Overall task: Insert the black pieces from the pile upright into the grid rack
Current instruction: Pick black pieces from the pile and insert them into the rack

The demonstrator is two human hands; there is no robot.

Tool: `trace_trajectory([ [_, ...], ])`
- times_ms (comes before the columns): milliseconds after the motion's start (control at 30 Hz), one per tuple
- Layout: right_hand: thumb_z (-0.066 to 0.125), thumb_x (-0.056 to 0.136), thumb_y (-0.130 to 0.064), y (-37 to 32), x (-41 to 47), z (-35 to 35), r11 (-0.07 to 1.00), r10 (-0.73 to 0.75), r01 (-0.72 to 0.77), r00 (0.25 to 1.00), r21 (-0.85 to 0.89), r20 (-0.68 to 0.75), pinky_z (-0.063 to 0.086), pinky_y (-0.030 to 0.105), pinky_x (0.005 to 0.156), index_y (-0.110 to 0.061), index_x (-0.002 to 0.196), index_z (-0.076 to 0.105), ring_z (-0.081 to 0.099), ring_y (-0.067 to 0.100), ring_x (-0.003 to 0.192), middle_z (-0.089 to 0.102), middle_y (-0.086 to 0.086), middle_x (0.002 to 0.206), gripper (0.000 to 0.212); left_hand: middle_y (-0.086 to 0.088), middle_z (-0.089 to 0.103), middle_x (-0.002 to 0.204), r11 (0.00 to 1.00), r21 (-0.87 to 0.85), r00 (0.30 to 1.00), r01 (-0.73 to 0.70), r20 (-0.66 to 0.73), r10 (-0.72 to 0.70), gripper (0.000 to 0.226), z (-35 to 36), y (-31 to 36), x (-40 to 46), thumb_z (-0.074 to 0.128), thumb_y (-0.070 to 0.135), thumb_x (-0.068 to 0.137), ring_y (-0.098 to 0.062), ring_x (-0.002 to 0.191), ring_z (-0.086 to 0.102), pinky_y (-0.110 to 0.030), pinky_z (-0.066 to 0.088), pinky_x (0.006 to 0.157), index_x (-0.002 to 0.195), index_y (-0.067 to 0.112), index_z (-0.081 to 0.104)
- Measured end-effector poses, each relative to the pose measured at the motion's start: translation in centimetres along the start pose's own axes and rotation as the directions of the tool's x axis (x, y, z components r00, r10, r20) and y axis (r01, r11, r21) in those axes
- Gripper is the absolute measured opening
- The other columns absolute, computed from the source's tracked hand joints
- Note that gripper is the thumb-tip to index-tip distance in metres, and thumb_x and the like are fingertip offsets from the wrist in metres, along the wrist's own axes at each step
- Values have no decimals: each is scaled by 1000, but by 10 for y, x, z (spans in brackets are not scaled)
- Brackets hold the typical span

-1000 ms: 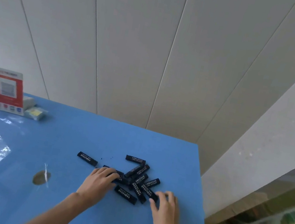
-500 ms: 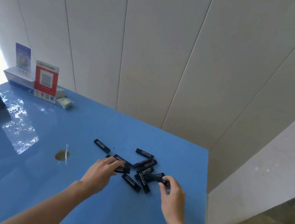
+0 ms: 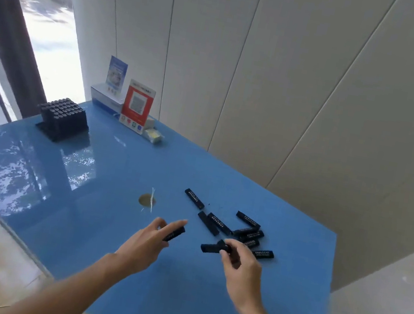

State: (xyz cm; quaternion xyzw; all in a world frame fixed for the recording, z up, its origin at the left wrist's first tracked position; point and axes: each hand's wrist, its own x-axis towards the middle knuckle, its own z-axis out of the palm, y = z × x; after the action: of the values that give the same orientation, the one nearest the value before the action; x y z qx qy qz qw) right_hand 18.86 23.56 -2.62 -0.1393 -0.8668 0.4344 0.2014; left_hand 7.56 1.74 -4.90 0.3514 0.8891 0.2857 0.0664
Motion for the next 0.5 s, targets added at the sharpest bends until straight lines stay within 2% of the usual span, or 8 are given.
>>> trace_trajectory([
  [133, 63, 88, -12, -35, 1, 34, 997, -31, 35, 998, -73, 53, 43, 6, 68, -19, 111, 63, 57, -1, 86, 63, -10, 100, 25, 5, 39, 109, 999, -53, 1000, 6, -7, -6, 59, -30, -32, -24, 47, 14, 95, -25, 81, 52, -40, 50, 72, 129, 55, 22],
  [233, 61, 90, -19, -72, 2, 72, 996, 0, 9, 996, -86, 93, 44, 8, 67, -23, 116, 57, 59, 4, 85, 61, -9, 102, 27, 8, 43, 112, 995, -92, 999, 42, 3, -42, 55, -63, -63, -44, 54, 19, 92, -18, 85, 51, -34, 48, 76, 130, 50, 28],
  [367, 63, 88, -19, -125, 3, 134, 996, -36, 46, 992, -82, 122, 43, 9, 62, -21, 107, 59, 57, 3, 72, 60, -10, 86, 19, 9, 50, 106, 989, -106, 995, 99, 27, -96, 55, -112, -112, -71, 62, 22, 88, -14, 77, 49, -25, 43, 71, 132, 41, 34],
  [500, 67, 86, -19, -163, 3, 187, 993, -84, 94, 987, -70, 133, 46, 11, 66, -23, 99, 62, 59, 3, 77, 63, -9, 86, 14, 8, 50, 107, 979, -128, 987, 159, 14, -158, 57, -155, -164, -98, 65, 18, 86, -10, 69, 51, -19, 42, 61, 132, 39, 37],
])
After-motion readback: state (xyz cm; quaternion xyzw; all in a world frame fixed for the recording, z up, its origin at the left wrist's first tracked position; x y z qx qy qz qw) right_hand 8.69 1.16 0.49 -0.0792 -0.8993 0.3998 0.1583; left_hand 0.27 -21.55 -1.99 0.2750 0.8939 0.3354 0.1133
